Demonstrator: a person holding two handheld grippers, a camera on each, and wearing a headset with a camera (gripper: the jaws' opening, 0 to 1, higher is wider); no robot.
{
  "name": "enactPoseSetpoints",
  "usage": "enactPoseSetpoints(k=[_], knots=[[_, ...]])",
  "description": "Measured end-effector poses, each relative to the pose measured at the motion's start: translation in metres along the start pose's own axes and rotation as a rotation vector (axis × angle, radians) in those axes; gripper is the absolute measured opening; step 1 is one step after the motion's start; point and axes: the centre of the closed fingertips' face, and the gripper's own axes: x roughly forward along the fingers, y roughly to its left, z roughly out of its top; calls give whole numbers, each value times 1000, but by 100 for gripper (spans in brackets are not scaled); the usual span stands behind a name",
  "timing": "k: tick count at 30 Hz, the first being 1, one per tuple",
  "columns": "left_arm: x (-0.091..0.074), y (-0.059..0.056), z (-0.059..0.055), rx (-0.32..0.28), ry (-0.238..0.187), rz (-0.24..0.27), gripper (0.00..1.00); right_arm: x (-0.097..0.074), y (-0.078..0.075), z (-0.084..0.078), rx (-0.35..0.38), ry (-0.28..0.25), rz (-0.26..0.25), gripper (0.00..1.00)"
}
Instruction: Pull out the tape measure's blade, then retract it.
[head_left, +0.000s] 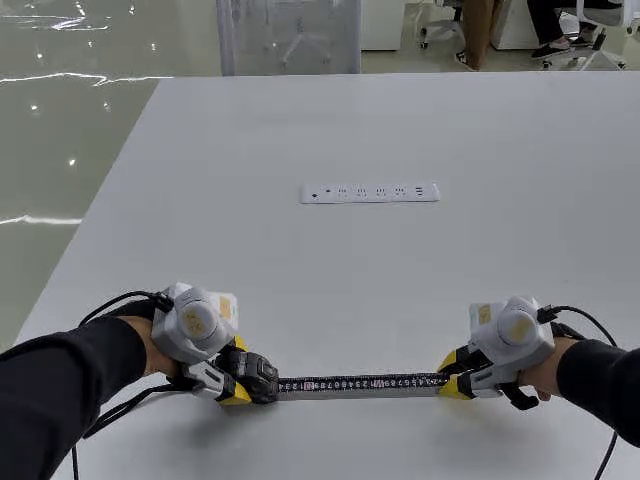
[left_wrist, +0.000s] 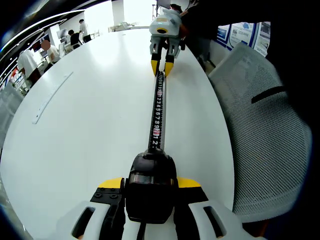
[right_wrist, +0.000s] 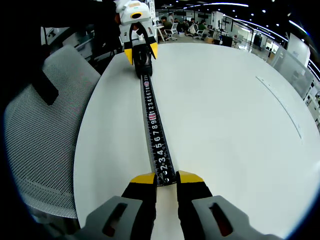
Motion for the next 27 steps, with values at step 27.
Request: enactPoseSetpoints(k=[27], knots=[[-36,43,-11,-279,-209,322,71,-6,-6,19,50,-55,-145,38]])
